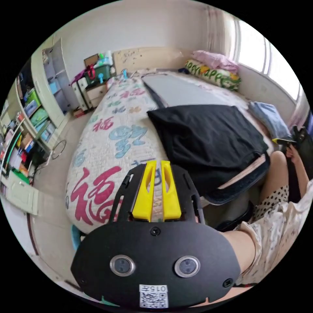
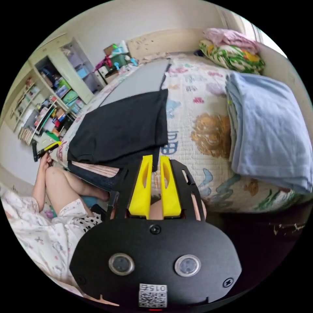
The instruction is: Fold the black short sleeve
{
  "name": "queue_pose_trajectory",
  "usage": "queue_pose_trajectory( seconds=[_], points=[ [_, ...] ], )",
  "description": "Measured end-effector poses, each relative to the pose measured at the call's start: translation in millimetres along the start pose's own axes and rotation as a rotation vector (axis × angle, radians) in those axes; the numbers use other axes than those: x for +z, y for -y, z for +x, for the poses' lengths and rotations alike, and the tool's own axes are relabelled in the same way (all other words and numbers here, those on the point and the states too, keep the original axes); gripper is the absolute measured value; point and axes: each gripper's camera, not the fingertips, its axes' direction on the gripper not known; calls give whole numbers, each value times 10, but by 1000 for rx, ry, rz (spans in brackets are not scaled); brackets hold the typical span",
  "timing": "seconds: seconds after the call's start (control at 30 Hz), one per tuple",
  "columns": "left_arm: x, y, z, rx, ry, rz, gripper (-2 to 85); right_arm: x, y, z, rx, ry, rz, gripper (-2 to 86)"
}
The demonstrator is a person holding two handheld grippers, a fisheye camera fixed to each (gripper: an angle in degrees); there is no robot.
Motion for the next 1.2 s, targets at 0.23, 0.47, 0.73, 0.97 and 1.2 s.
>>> queue_pose_trajectory(
  seconds=[0.23, 0.47, 0.73, 0.97, 1.2],
  points=[
    [-135, 612, 1859, 589, -402, -44, 80, 269, -880, -695, -615, 249, 101, 87],
    [626, 840, 3179, 820, -393, -264, 91, 1380, -1323, -627, -778, 266, -119, 94],
    [888, 801, 3684, 868, -348, -364, 65, 2045, -1658, -299, -837, 201, -261, 78],
    [907, 522, 4022, 965, -303, -413, 36, 2068, -1722, -392, -936, 135, -276, 51],
    [1010, 154, 3841, 819, -359, -450, 28, 1976, -1459, -598, -887, 142, -297, 37]
  ],
)
